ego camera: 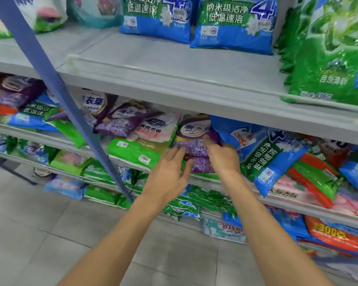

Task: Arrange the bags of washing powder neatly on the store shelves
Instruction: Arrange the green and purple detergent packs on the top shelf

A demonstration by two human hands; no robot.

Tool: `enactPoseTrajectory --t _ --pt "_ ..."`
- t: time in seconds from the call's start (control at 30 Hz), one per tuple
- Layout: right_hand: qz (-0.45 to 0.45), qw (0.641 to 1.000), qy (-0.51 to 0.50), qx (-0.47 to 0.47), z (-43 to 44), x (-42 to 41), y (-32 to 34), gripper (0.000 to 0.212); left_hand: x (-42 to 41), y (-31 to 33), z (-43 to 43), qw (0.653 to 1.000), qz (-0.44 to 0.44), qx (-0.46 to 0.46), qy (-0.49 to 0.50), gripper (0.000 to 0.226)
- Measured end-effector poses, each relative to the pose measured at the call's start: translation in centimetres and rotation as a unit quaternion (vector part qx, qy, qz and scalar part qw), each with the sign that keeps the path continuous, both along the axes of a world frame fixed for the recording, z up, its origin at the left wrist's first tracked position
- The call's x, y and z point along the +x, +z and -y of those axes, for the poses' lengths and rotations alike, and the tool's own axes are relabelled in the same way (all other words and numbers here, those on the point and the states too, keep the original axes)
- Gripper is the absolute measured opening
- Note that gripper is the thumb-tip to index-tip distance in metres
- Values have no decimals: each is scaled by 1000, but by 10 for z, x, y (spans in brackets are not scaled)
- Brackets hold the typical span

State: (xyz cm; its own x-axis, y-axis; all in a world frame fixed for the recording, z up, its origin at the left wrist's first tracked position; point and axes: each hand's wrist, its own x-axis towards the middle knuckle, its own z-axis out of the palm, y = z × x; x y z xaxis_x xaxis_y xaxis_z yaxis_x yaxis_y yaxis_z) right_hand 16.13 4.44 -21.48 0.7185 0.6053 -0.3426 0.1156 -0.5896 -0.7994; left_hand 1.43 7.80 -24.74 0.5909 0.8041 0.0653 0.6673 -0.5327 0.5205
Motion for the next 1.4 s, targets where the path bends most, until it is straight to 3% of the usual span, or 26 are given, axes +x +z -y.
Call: enactPoseTrajectory --t 0.17,0.27,0.4,0.53,0.6,0.67,0.73,0.83,0.97,1.1,1.2,1.33,1.4 --pt "60 998 -10 -34 -14 6 -14 61 19 -42 -14 998 62 14 21 59" --pt "83 996 -11 17 -21 9 -28 57 22 -52 -9 990 136 -15 35 55" --pt "-66 972 0 224 -8 17 -38 14 20 -45 -1 955 258 -98 108 54" --pt "-154 942 80 288 33 19 -27 26 13 -12 11 879 365 -244 184 50" --pt "-208 927 93 297 52 20 -28 32 8 1 7 853 365 -317 196 69" --pt "-269 911 111 291 67 20 -34 40 0 12 -3 807 353 -448 152 92" --pt "-300 904 139 270 78 20 -38 51 -10 18 -7 785 320 -525 78 89" --pt "-282 915 187 220 81 21 -39 61 -20 15 1 783 318 -532 48 57" --pt "-234 944 150 175 81 12 -24 70 -39 16 27 783 359 -507 21 53" --pt "-295 924 107 220 102 -12 3 35 -45 38 57 773 399 -487 82 20" --pt "-335 911 59 232 126 -23 19 27 -43 60 76 775 375 -496 108 47" --pt "-381 887 -37 258 170 -21 45 43 -31 92 102 768 338 -540 57 39" --pt "-396 873 -69 277 195 -14 57 35 -19 106 118 762 342 -549 27 36"
